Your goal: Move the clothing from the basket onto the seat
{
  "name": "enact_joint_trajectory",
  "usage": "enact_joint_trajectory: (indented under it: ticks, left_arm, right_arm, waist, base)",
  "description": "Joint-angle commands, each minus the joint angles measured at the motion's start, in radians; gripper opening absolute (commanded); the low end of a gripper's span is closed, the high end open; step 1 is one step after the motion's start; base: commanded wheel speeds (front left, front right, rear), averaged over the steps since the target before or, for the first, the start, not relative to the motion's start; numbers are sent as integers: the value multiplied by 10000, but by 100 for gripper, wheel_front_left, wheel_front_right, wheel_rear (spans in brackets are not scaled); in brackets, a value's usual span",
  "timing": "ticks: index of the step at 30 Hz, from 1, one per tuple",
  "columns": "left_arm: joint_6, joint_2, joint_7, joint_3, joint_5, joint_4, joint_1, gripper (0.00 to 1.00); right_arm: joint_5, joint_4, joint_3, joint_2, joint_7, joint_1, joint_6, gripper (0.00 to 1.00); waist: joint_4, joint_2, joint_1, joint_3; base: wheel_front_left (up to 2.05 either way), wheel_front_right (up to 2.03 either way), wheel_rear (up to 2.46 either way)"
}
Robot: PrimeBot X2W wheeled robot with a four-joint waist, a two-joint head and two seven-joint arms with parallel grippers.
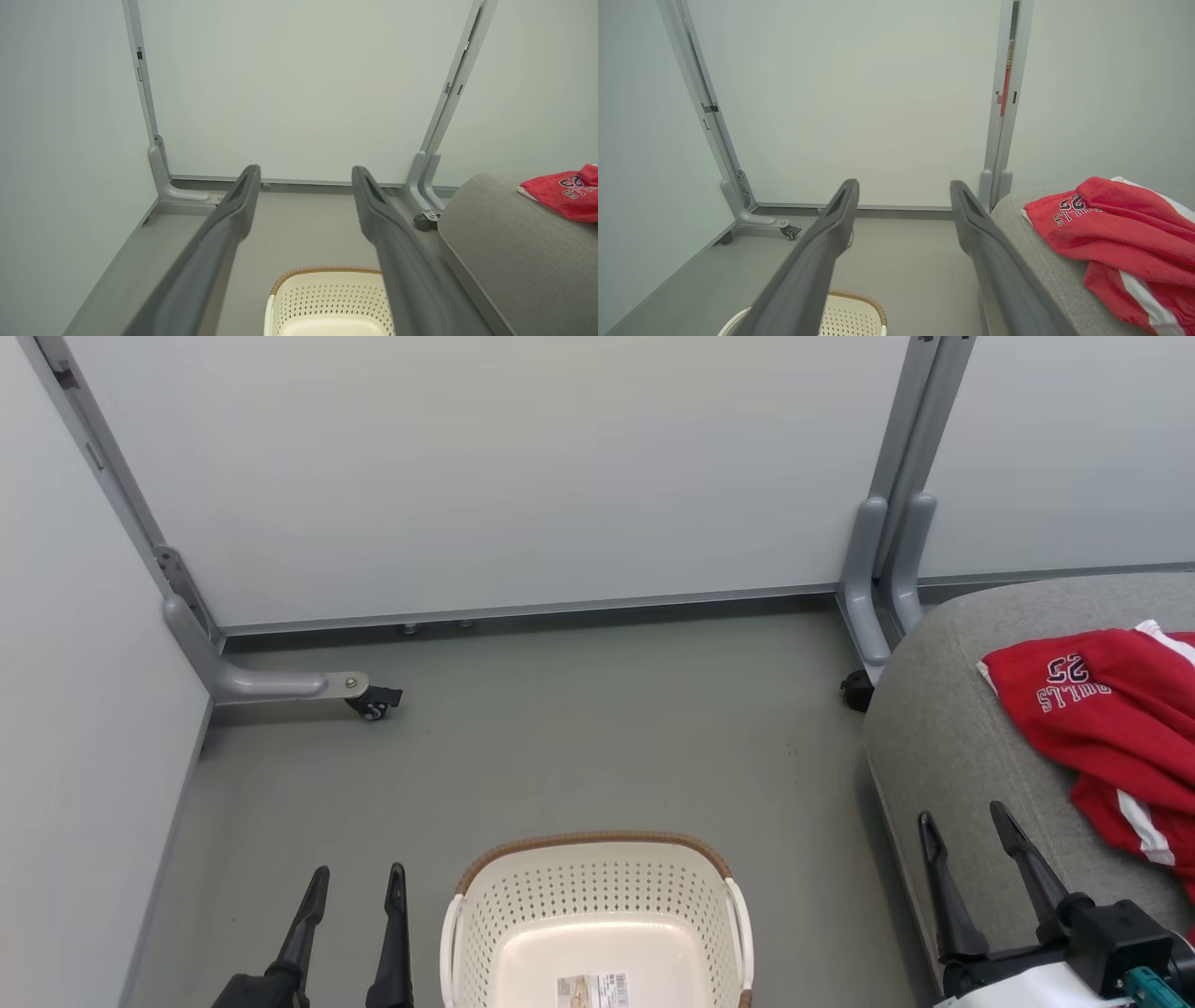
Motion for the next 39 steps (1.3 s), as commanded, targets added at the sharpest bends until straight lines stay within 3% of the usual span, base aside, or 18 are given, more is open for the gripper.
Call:
enact_joint_trajectory:
  ticks: [1, 16, 17, 22, 39]
  left_arm:
    - [-35, 1, 10, -5, 140, 25, 132, 100]
    - [-43, 2, 12, -28, -84, 228, 75, 100]
    - [-30, -4, 0, -66, -124, 230, 54, 0]
    - [-33, -9, 25, -111, -274, 633, 61, 0]
    - [-158, 109, 741, 282, -3413, 881, -601, 0]
  right_arm:
    - [38, 35, 39, -38, -19, 113, -11, 100]
    - [131, 41, 69, -38, -19, 227, -11, 100]
    - [68, 44, 85, -2, 2, 85, 0, 0]
    - [203, 446, 132, 70, 24, 191, 2, 0]
    - [3597, 941, 104, -124, 677, -449, 0, 0]
  waist:
    - [-202, 0, 1, -112]
    - [-381, 0, 1, -212]
    - [-383, 0, 1, -214]
    - [-383, 0, 1, -207]
    - [-395, 0, 1, -75]
  base:
    - [0, 0, 0]
    - [0, 0, 0]
    - [0, 0, 0]
    - [0, 0, 0]
    - [0, 0, 0]
